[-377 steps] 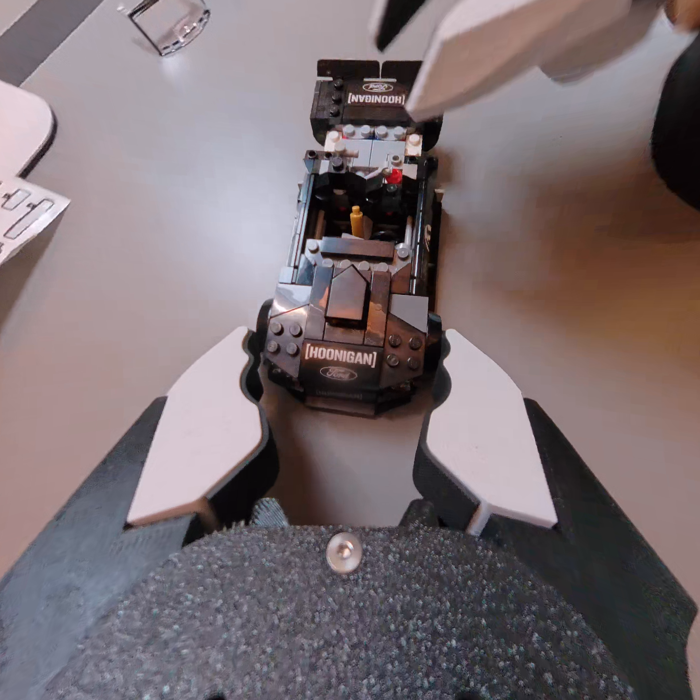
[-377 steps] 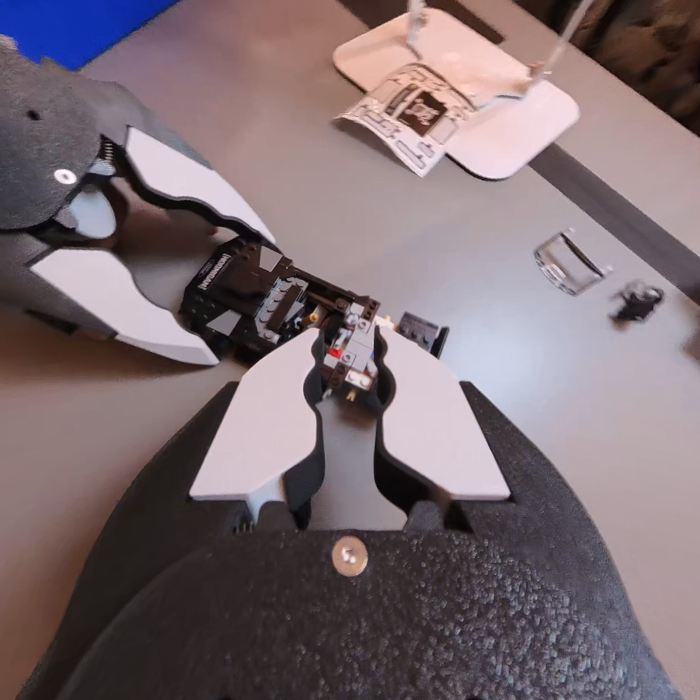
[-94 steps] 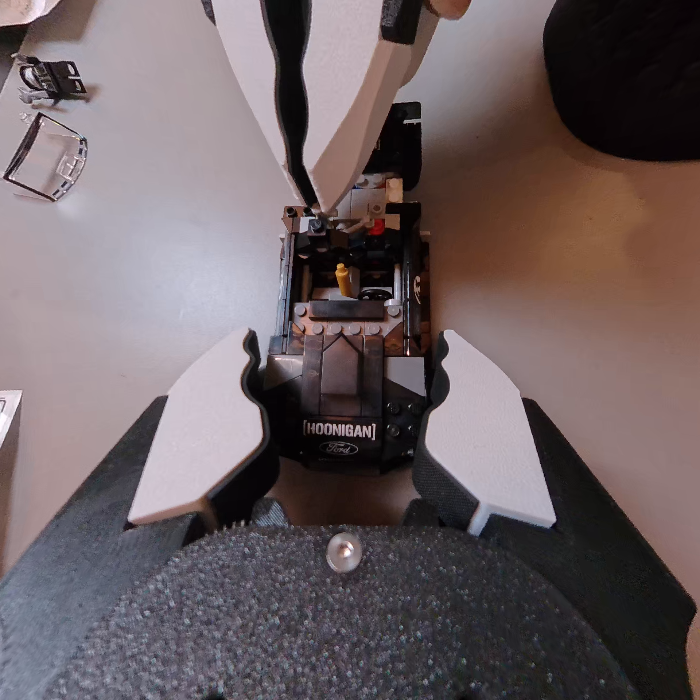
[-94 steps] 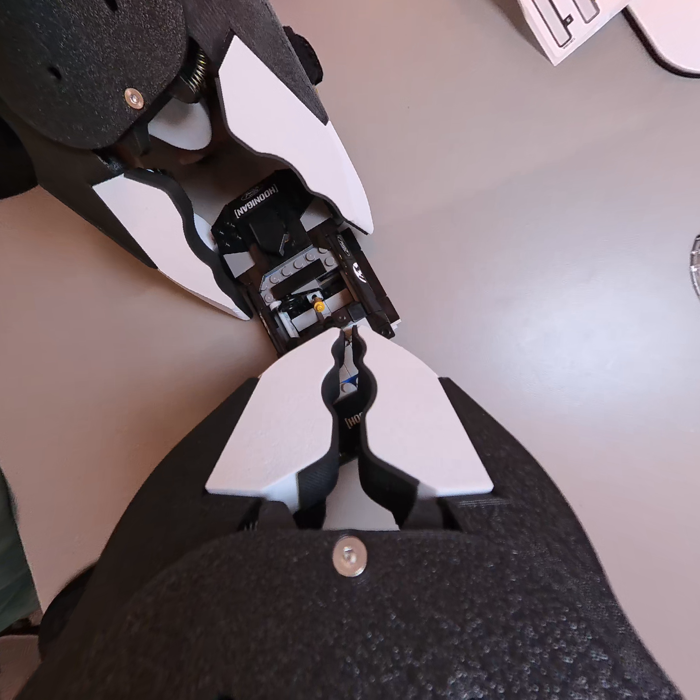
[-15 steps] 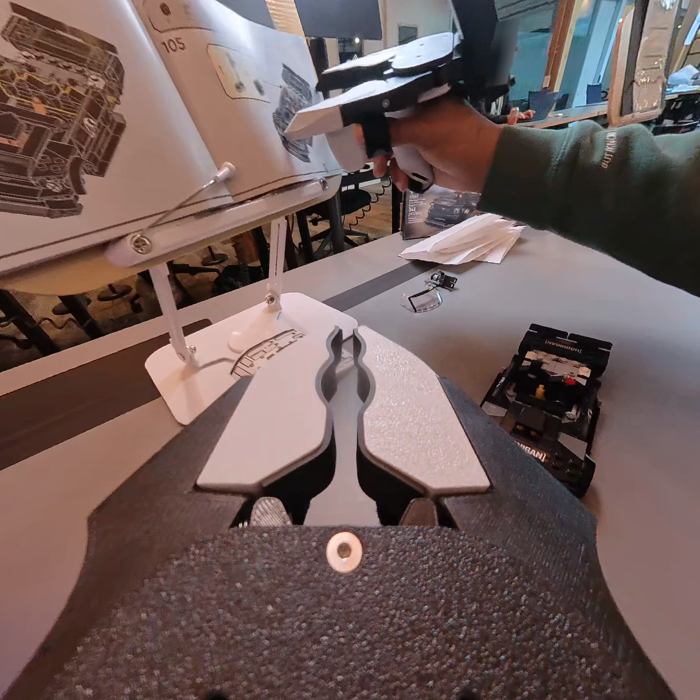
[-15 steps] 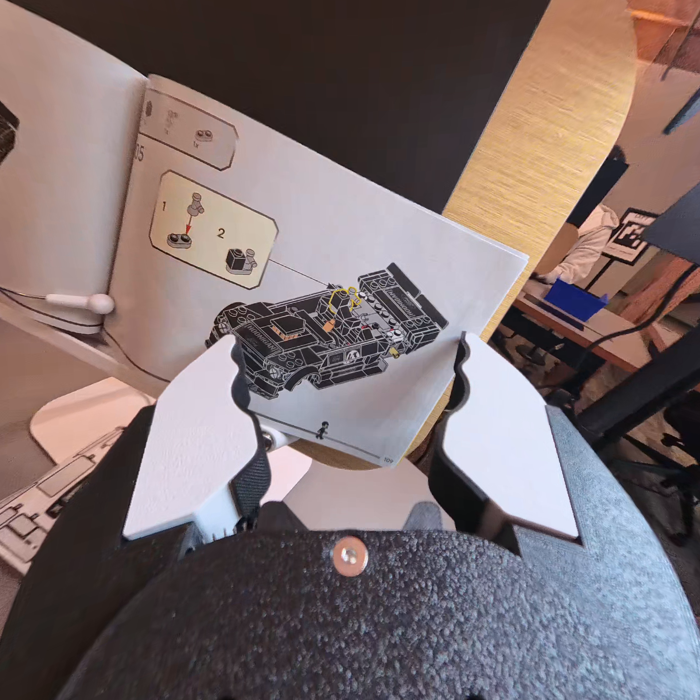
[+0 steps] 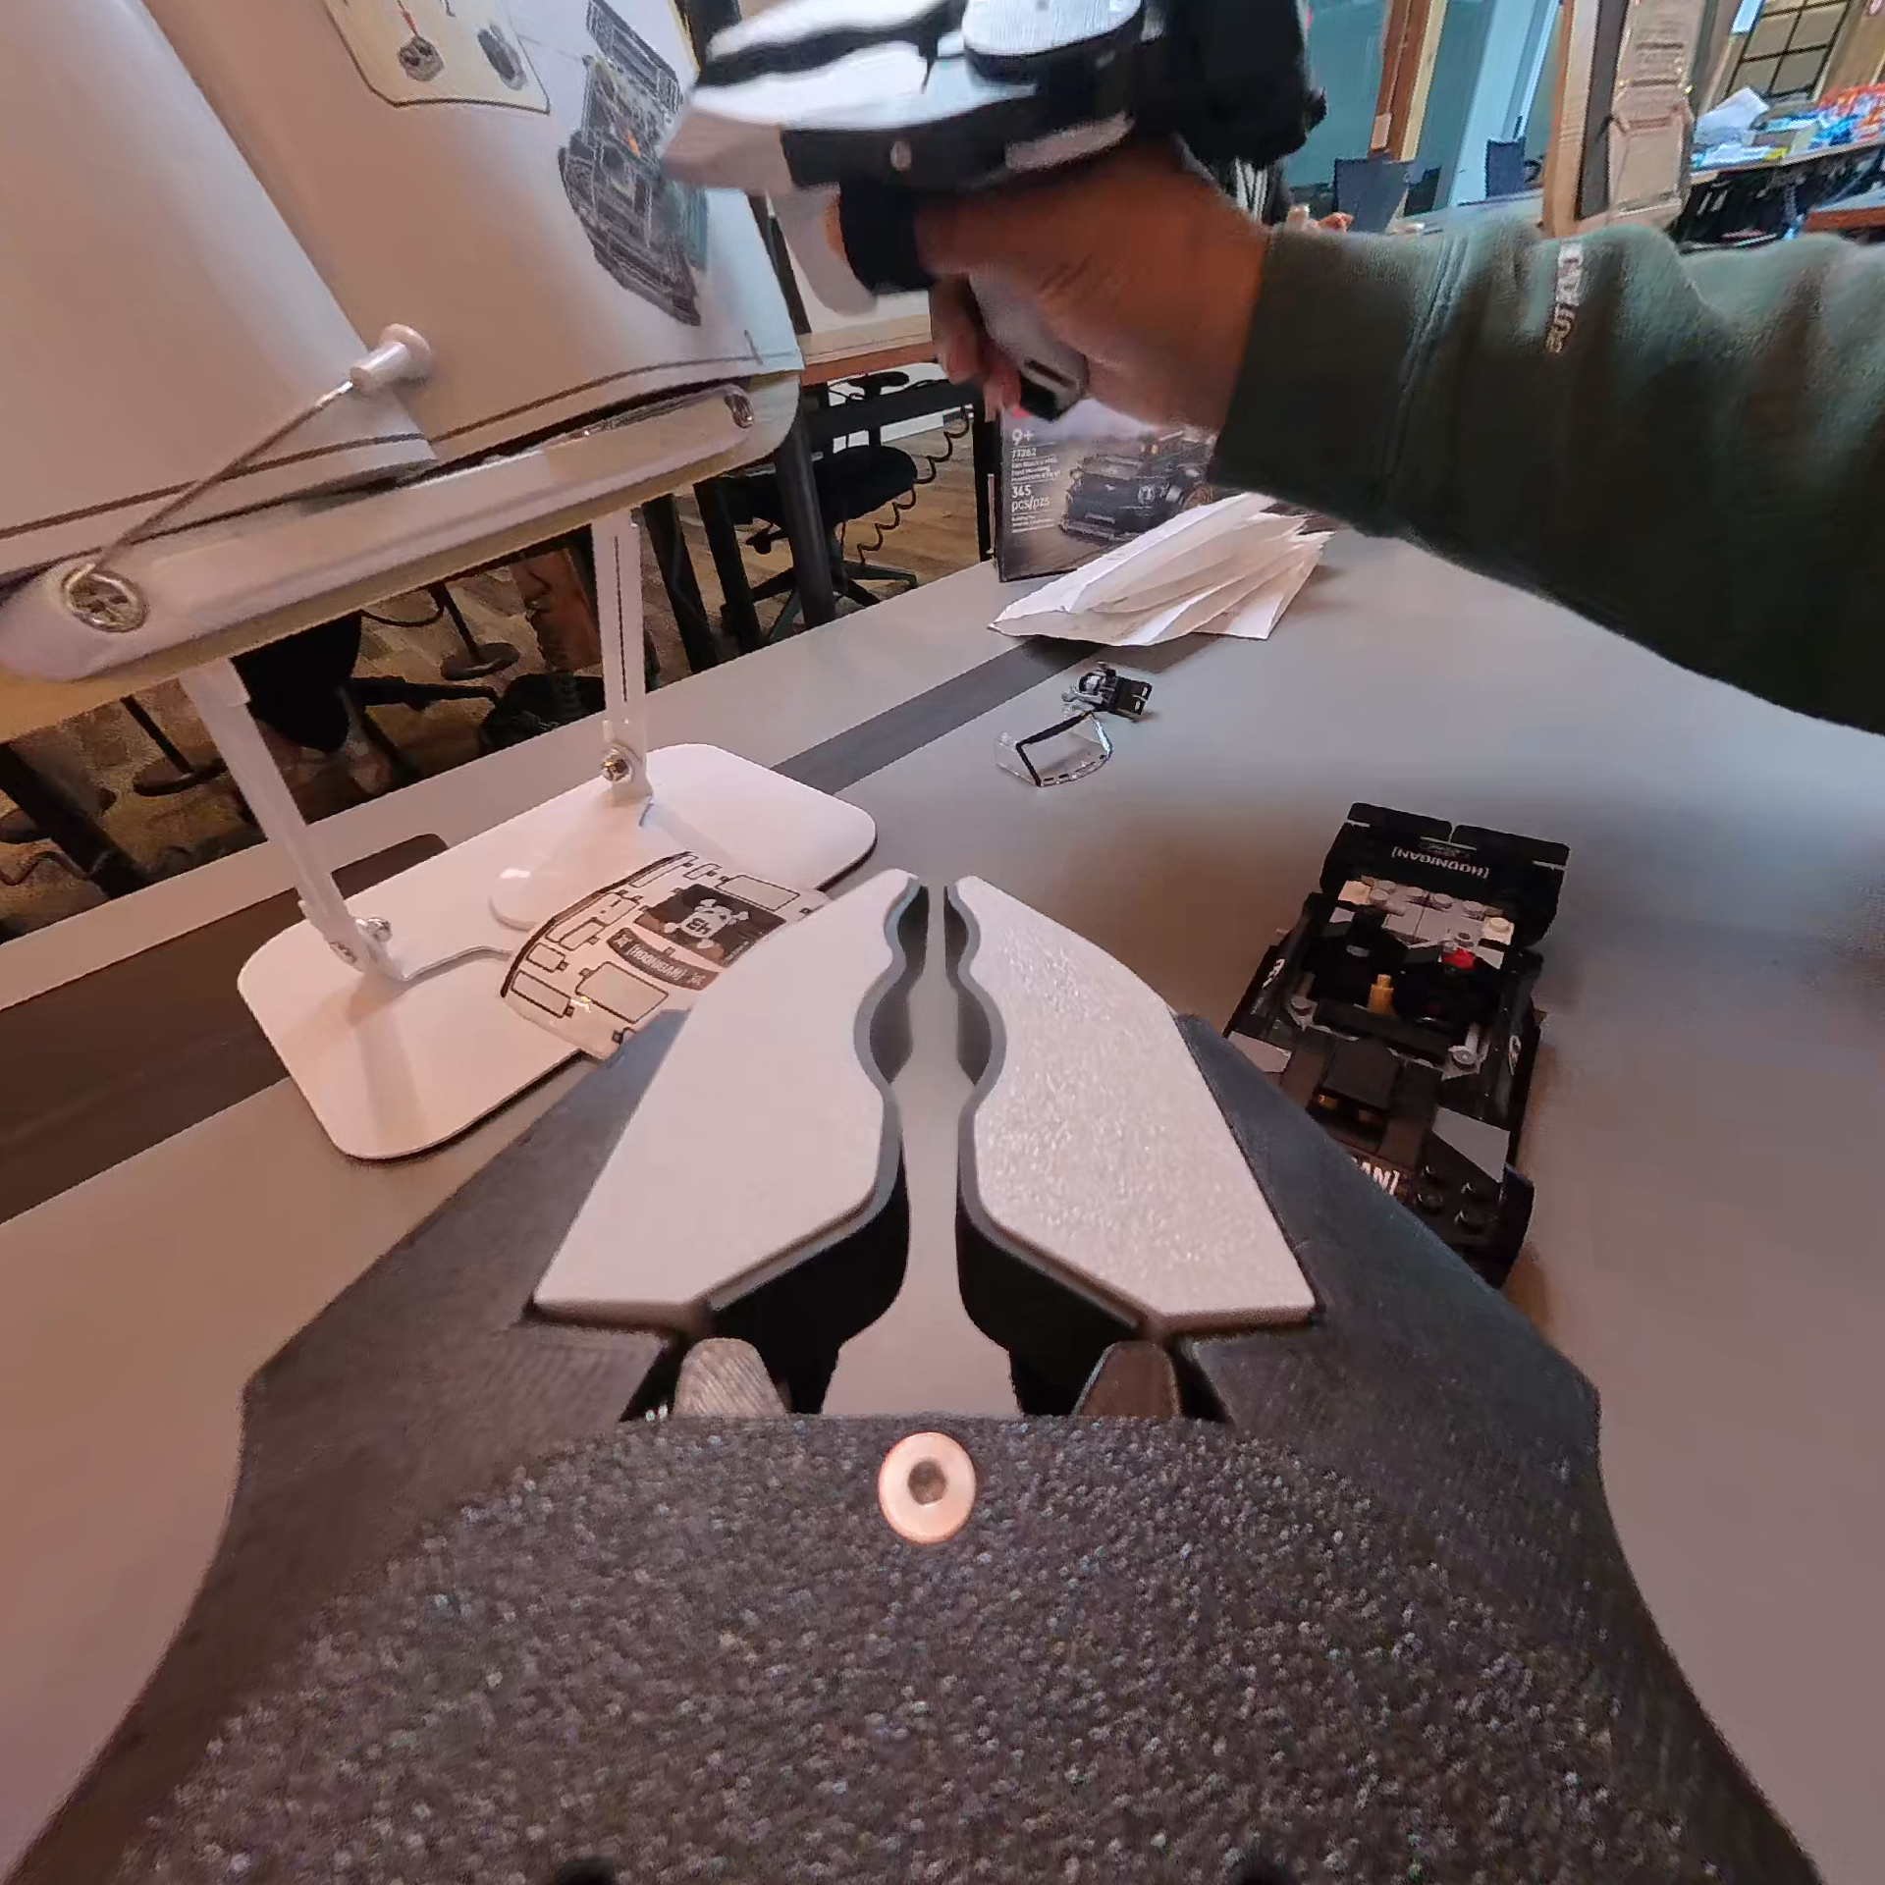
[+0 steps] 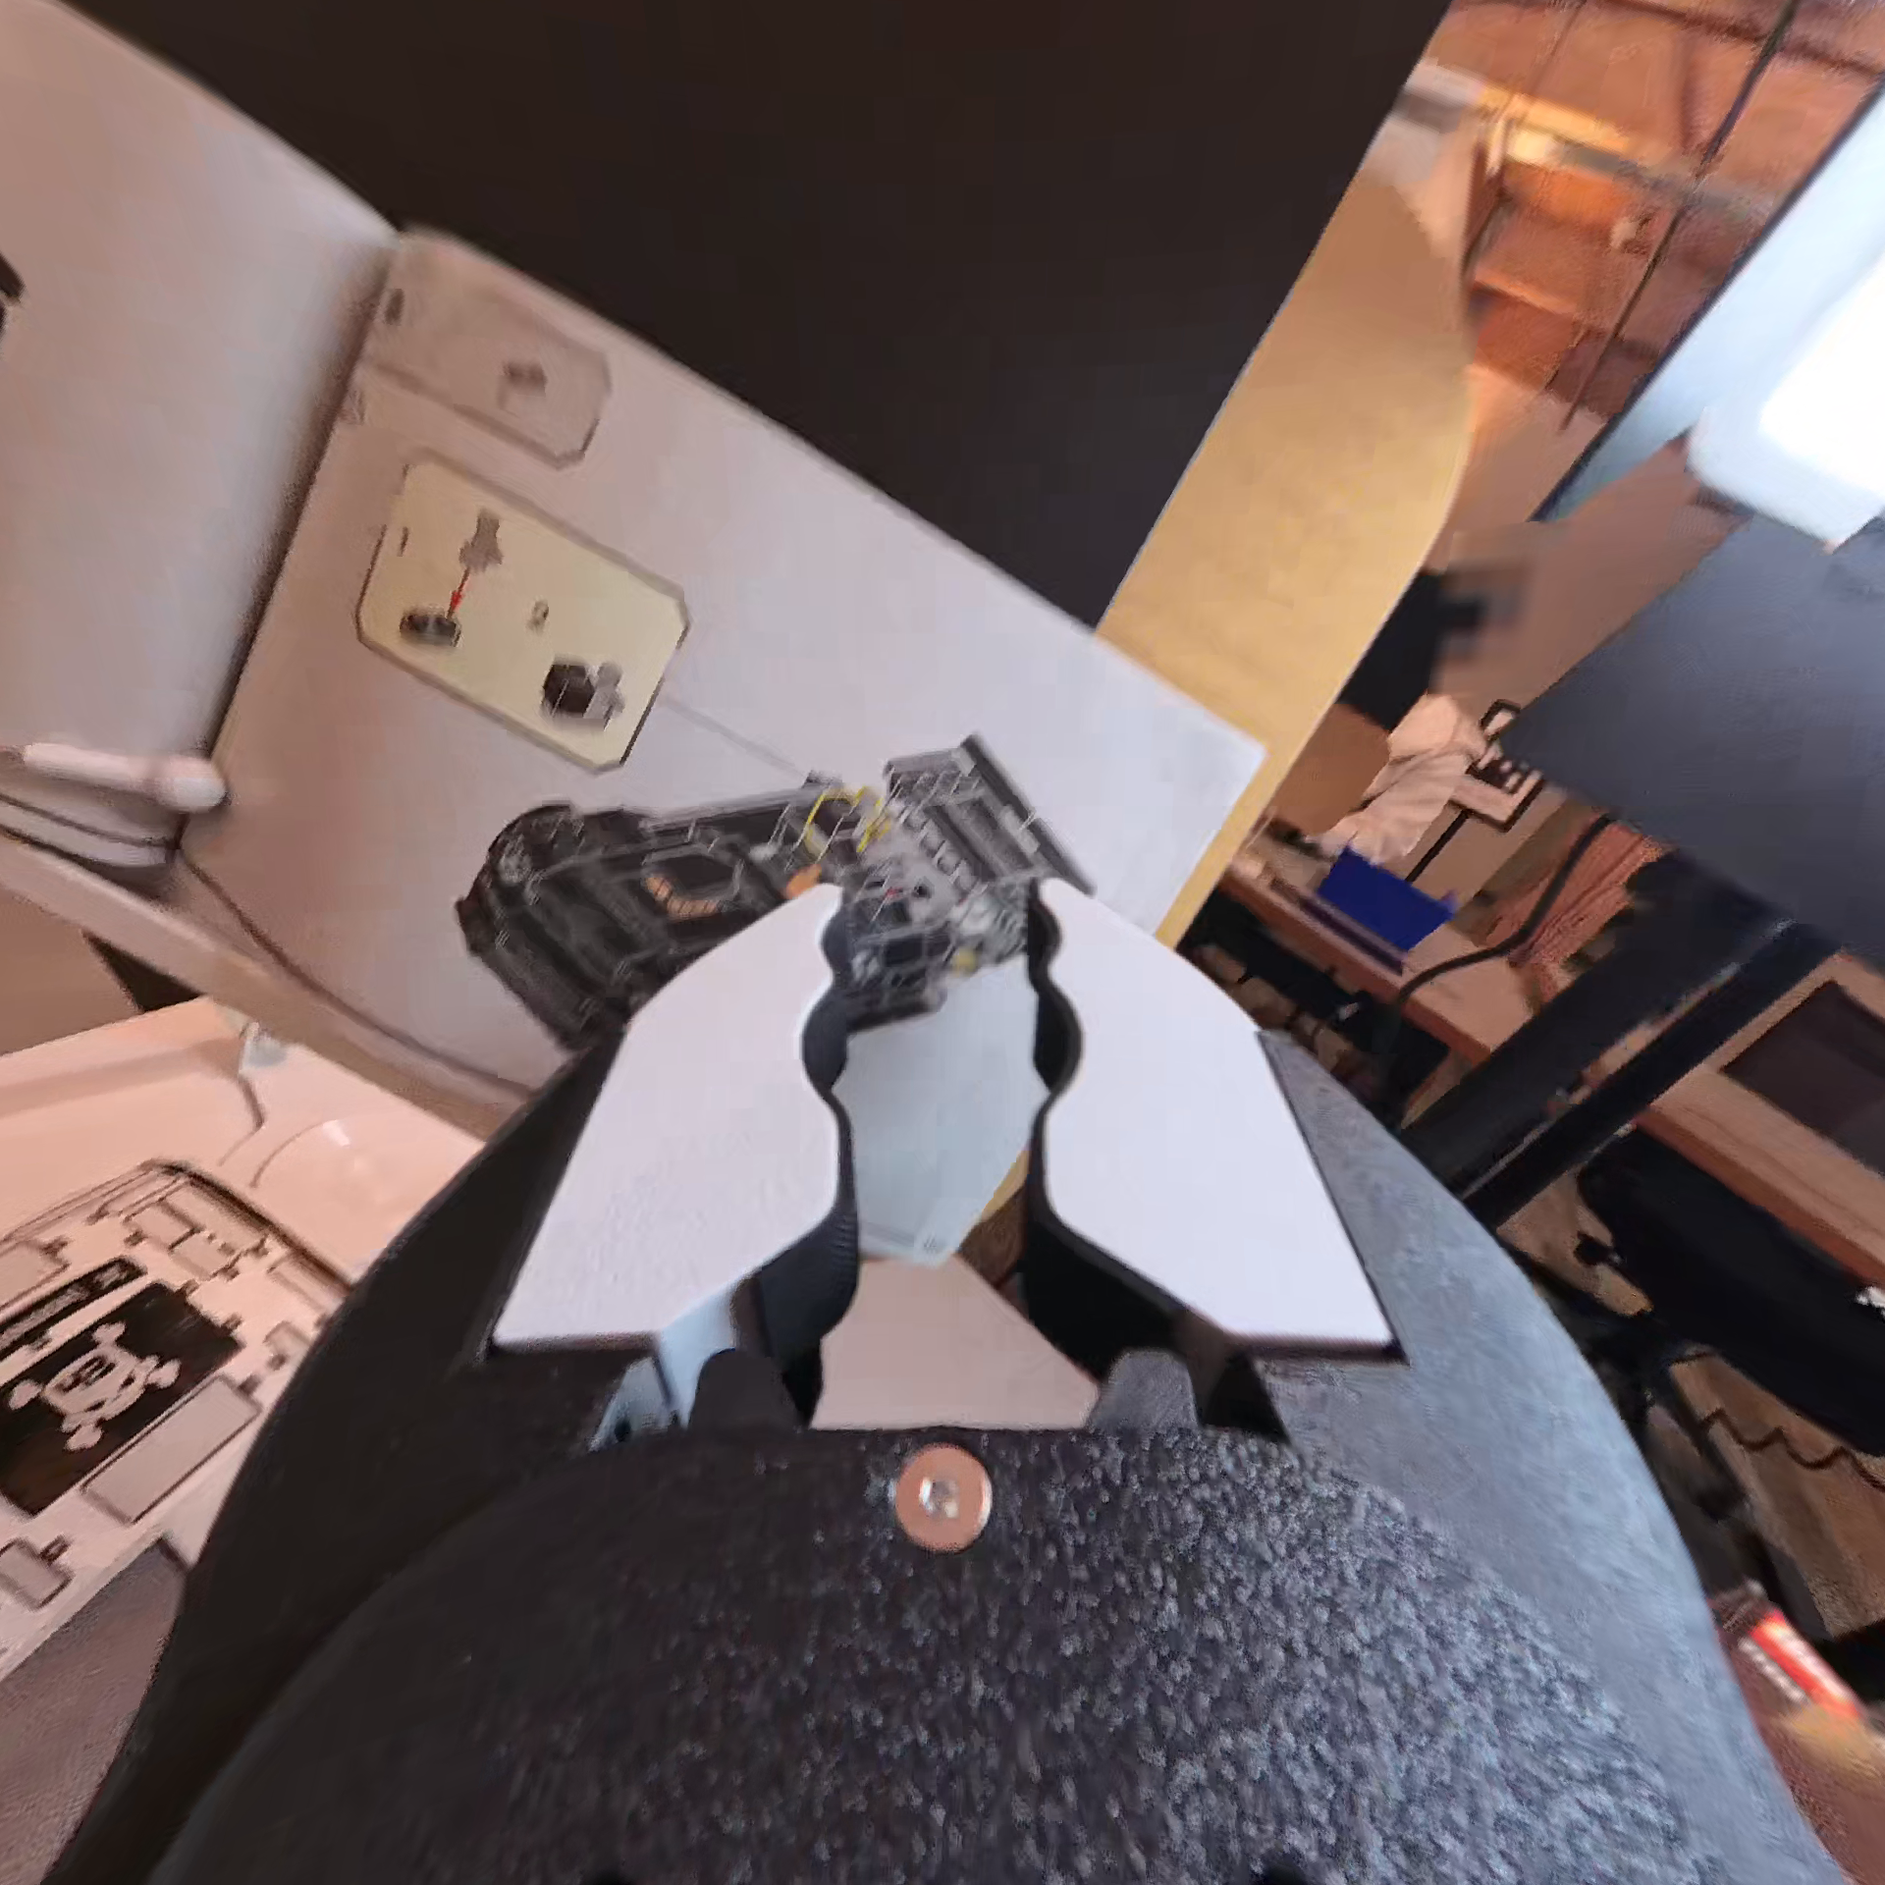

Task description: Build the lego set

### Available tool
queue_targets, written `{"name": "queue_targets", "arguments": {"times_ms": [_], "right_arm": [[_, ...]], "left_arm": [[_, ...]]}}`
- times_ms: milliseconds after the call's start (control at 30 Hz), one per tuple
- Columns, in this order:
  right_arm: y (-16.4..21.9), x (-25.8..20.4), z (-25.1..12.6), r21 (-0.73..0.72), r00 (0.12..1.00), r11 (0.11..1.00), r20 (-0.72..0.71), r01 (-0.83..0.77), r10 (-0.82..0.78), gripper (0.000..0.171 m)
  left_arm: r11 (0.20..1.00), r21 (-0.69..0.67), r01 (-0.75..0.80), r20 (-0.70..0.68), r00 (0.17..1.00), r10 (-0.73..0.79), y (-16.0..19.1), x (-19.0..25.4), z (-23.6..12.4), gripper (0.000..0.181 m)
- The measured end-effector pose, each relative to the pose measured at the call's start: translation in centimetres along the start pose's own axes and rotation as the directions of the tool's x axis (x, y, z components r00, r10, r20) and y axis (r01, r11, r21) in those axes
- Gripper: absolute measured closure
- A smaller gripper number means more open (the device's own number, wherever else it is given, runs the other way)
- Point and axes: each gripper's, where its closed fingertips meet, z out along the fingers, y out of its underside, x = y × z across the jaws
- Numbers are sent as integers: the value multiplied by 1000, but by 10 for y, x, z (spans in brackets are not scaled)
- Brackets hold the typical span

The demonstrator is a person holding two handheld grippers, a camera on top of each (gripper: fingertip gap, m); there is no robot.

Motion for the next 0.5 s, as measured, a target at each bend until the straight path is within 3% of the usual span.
{"name": "queue_targets", "arguments": {"times_ms": [100, 200, 333, 500], "right_arm": [[-20, 11, 3, 32, 1000, 999, 9, -26, 26, 99], [-18, 16, 18, -30, 999, 999, 36, -36, 37, 90], [-14, 21, 26, -40, 1000, 999, 8, -24, 24, 99], [-11, 23, 26, -36, 999, 999, -14, -32, 32, 131]], "left_arm": [[1000, -7, 3, -14, 1000, -3, 2, 2, 3, 178], [1000, -18, 11, -30, 999, -12, 5, 5, 5, 178], [1000, -24, -6, -42, 999, 5, 7, 10, 4, 178], [1000, -27, 5, -59, 998, -7, 8, 11, 5, 178]]}}
